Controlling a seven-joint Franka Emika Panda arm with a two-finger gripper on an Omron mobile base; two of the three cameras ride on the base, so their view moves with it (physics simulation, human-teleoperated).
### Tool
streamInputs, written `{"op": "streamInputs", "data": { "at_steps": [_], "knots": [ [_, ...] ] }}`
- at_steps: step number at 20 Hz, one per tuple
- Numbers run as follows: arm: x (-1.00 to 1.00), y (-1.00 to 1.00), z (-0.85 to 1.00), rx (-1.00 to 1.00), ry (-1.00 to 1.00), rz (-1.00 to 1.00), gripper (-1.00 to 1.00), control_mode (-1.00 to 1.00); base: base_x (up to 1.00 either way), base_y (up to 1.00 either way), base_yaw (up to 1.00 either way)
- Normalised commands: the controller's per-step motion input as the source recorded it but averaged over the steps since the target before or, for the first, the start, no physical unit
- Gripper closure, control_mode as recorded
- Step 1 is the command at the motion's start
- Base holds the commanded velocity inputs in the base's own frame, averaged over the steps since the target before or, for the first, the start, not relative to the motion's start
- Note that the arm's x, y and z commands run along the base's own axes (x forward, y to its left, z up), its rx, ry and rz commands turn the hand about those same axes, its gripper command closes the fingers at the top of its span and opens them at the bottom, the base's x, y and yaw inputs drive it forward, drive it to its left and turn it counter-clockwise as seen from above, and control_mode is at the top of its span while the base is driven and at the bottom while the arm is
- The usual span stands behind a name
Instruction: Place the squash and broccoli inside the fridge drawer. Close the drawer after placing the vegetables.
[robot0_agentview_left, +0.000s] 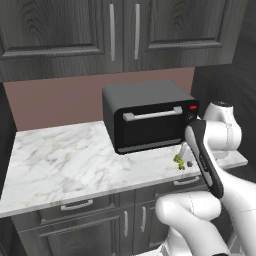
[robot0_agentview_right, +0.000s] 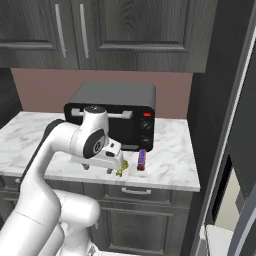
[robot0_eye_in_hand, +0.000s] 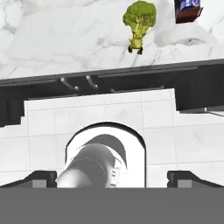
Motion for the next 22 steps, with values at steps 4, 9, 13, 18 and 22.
{"op": "streamInputs", "data": {
  "at_steps": [4,9,13,18,22],
  "knots": [
    [0.29,-0.13,-0.25,0.00,0.01,0.00,-1.00,-1.00,0.00,0.00,0.00],
    [0.26,-0.03,-0.24,0.00,0.00,0.00,-1.00,-1.00,0.00,0.00,0.00],
    [0.25,-0.11,-0.29,-0.03,0.00,0.00,-1.00,-1.00,0.00,0.00,0.00],
    [0.30,-0.01,-0.31,-0.03,0.00,0.00,-1.00,-1.00,0.00,0.00,0.00],
    [0.41,0.00,-0.31,0.00,-0.05,0.00,-1.00,-1.00,0.00,0.00,0.00]
  ]
}}
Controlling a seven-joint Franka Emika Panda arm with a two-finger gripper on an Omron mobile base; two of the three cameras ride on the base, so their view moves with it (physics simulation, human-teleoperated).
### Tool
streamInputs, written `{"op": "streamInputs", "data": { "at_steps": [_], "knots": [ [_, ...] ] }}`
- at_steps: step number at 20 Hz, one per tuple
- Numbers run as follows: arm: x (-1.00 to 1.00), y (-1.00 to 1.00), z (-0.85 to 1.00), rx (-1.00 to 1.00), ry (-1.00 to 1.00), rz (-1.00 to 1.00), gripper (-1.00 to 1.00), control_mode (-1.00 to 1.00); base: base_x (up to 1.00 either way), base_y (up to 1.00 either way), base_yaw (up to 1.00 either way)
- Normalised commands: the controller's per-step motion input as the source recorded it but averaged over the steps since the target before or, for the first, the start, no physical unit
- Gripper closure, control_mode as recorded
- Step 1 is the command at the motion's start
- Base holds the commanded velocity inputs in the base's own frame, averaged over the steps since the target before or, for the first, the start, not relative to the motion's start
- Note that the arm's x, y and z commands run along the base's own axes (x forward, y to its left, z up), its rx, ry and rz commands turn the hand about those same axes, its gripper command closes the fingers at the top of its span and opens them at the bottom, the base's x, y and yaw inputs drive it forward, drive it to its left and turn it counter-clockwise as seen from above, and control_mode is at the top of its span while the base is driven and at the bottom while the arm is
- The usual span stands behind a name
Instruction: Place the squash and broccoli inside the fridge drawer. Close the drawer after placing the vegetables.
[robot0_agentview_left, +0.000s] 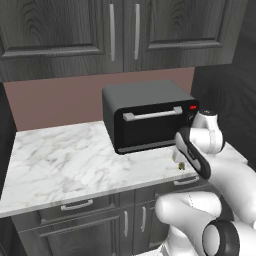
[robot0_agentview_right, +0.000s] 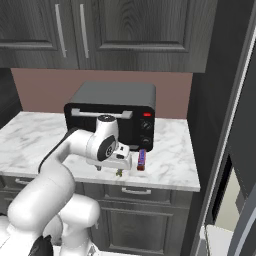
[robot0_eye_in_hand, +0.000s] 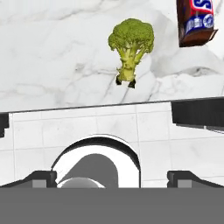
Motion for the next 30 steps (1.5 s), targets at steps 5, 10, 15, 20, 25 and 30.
{"op": "streamInputs", "data": {
  "at_steps": [5,10,15,20,25,30],
  "knots": [
    [0.38,0.00,-0.31,0.00,-0.03,0.00,-1.00,-1.00,0.00,0.00,0.00],
    [0.46,-0.02,-0.23,0.00,0.00,0.00,-1.00,-1.00,0.00,0.00,0.00],
    [0.46,-0.04,-0.29,0.00,0.00,0.00,-1.00,-1.00,0.00,0.00,0.00],
    [0.47,-0.05,-0.39,0.00,0.00,0.00,-1.00,-1.00,0.00,0.00,0.00],
    [0.35,-0.02,-0.31,0.00,0.00,0.00,-1.00,-1.00,0.00,0.00,0.00],
    [0.30,0.00,-0.24,0.00,0.00,0.00,-1.00,-1.00,0.00,0.00,0.00]
  ]
}}
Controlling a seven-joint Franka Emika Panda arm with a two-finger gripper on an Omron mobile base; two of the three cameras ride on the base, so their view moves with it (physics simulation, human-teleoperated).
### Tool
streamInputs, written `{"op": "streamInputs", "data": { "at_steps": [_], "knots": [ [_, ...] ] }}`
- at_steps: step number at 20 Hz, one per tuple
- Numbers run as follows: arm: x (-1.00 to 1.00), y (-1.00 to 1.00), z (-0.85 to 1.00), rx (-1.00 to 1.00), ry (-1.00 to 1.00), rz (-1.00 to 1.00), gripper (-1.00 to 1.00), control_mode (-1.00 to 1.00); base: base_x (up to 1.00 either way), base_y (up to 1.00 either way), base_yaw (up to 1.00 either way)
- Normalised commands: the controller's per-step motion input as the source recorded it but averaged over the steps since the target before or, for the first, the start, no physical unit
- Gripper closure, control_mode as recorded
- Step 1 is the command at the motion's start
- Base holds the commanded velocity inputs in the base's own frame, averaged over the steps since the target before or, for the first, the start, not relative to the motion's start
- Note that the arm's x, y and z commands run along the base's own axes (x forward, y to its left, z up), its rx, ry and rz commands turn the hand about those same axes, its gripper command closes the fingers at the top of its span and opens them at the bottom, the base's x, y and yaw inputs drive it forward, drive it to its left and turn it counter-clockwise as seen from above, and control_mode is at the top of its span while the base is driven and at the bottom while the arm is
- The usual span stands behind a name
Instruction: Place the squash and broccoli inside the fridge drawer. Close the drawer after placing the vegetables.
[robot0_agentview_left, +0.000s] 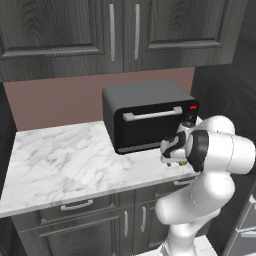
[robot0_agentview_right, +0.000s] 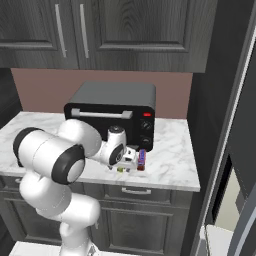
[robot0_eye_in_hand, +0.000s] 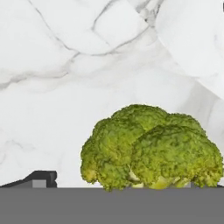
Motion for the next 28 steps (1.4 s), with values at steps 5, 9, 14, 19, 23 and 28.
{"op": "streamInputs", "data": {
  "at_steps": [5,9,14,19,23,28],
  "knots": [
    [0.18,0.00,-0.21,0.00,0.00,0.00,1.00,-1.00,0.00,0.00,0.00],
    [0.00,0.00,-0.23,0.00,0.00,0.00,1.00,-1.00,0.00,0.00,0.00],
    [-0.30,0.08,0.25,0.00,-0.12,0.00,1.00,-1.00,0.00,0.00,0.00],
    [-0.88,0.20,0.98,-0.02,-0.30,0.00,1.00,-1.00,0.00,0.00,0.00],
    [-1.00,0.38,1.00,0.00,-0.26,0.00,1.00,-1.00,0.00,0.00,0.00],
    [-1.00,0.46,1.00,-0.01,-0.19,0.00,1.00,-1.00,0.00,0.00,0.00]
  ]
}}
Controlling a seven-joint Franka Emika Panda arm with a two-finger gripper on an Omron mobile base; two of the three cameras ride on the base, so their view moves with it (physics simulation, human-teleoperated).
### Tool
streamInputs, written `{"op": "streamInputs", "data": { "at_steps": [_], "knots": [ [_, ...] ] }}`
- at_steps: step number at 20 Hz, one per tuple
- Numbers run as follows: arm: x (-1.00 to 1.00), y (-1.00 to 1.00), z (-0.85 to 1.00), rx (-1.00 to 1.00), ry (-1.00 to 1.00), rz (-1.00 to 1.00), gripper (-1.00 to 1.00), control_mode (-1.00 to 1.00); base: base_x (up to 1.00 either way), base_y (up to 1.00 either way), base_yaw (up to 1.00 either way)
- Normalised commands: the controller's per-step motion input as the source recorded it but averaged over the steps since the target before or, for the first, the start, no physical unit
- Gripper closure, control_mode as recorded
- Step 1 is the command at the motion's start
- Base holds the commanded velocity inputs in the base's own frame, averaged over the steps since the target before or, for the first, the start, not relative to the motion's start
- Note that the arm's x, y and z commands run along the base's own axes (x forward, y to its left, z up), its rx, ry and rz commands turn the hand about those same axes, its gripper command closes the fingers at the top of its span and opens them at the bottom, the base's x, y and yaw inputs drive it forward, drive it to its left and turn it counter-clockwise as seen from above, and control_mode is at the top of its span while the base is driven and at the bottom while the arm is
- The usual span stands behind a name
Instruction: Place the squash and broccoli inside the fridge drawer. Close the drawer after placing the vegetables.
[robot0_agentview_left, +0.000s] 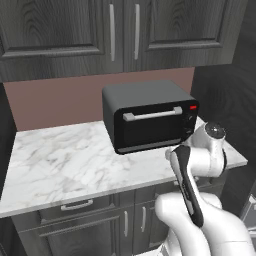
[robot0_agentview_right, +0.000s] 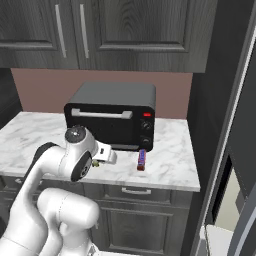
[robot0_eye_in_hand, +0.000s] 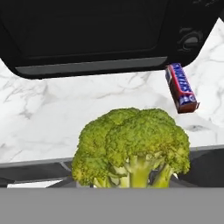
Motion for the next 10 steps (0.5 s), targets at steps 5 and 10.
{"op": "streamInputs", "data": {
  "at_steps": [5,10],
  "knots": [
    [-0.92,0.44,0.97,-0.01,-0.09,0.00,1.00,-1.00,0.00,0.00,0.00],
    [-0.59,0.35,0.61,0.00,-0.05,0.00,1.00,-1.00,0.00,0.00,0.00]
  ]
}}
